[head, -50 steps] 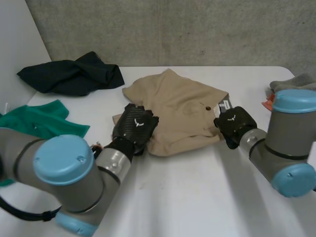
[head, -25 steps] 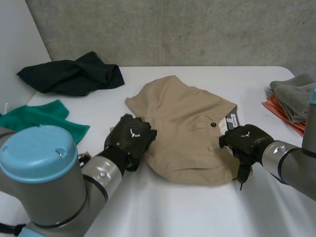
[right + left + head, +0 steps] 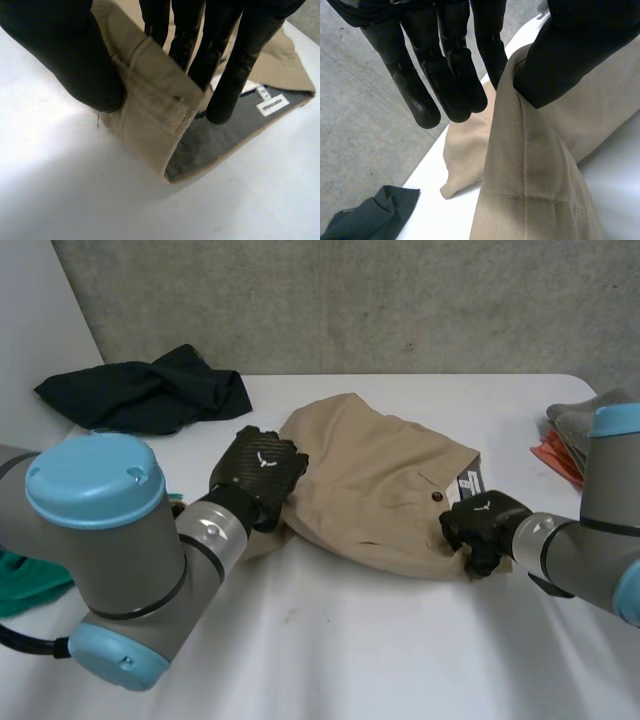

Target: Fold the laundry.

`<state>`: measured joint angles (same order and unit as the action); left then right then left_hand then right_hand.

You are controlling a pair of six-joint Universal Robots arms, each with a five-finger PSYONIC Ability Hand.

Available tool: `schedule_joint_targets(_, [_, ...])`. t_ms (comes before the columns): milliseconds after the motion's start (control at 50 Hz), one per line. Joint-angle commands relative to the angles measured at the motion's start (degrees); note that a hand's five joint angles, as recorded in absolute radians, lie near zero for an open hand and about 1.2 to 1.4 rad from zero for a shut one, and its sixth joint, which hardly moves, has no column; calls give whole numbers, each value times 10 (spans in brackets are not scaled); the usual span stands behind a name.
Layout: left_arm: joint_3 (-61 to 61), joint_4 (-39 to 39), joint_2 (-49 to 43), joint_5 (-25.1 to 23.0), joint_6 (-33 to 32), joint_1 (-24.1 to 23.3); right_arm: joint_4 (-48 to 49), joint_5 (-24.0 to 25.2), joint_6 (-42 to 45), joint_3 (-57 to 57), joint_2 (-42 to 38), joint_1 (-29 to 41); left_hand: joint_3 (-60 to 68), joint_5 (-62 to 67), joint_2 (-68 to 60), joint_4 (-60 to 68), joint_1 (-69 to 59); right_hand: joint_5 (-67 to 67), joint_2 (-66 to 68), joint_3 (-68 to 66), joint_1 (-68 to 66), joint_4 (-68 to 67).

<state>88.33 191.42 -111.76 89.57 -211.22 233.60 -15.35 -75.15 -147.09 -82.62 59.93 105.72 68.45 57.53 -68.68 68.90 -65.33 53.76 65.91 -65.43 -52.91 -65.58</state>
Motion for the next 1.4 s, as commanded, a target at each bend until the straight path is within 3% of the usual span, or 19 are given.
schedule_joint_targets(20, [45, 0, 20, 1, 0, 0, -45, 2, 16, 26, 14, 5, 115, 125, -113, 111, -147, 162, 141, -146, -271, -144])
schedule_joint_targets(140, [90, 4, 36, -1, 1, 7, -105, 10, 54, 12, 105, 0, -72, -63, 75, -77, 41, 162, 141, -146, -271, -144])
schedule_joint_targets(240, [115, 8, 27, 1, 26, 18, -49, 15, 23, -25, 128, 0, -256, -247, 258, -260, 225, 162, 141, -146, -271, -144])
schedule_joint_targets(320, [119, 7, 1, 6, 66, 16, 22, 11, -21, -58, 127, -7, -296, -287, 299, -301, 265, 162, 141, -146, -271, -144])
schedule_joint_targets(460, [134, 1, 0, 19, 128, 18, 59, 12, -81, -79, 128, -39, -338, -329, 341, -343, 307, 162, 141, -146, -271, -144])
schedule_joint_targets(620, [148, 4, 3, 97, 141, 18, 100, 11, -100, -98, 127, -46, -370, -361, 373, -375, 339, 162, 141, -146, -271, -144])
schedule_joint_targets(720, [147, 11, 1, 119, 142, 19, 105, 10, -100, -112, 128, -47, -318, -309, 321, -323, 287, 162, 141, -146, -271, -144])
schedule_joint_targets(780, [146, 19, 1, 119, 143, 18, 103, 14, -95, -123, 128, -46, -132, -123, 135, -137, 101, 162, 141, -146, -271, -144])
schedule_joint_targets(820, [146, 23, 1, 113, 147, 17, 102, 11, -92, -130, 134, -46, 104, 113, -102, 100, -135, 162, 141, -146, -271, -144])
schedule_joint_targets(960, [140, 12, 27, 107, 141, 16, 72, 13, -47, -129, 177, -46, 115, 125, -113, 111, -147, 162, 141, -146, -271, -144])
schedule_joint_targets(1060, [133, -26, 123, 106, 126, 15, -34, 8, 71, -113, 234, -48, 115, 125, -113, 111, -147, 162, 141, -146, -271, -144])
schedule_joint_targets(1160, [105, -115, 210, 99, 49, 14, -134, 4, 170, -80, 298, -49, 115, 125, -113, 111, -147, 162, 141, -146, -271, -144])
schedule_joint_targets(1260, [72, -226, 275, 53, -38, 2, -202, 5, 206, -34, 359, -54, 115, 125, -113, 111, -147, 162, 141, -146, -271, -144])
schedule_joint_targets(1400, [57, -234, 243, -9, -48, -3, -210, 13, 203, -54, 351, -47, 115, 125, -113, 111, -147, 162, 141, -146, -271, -144])
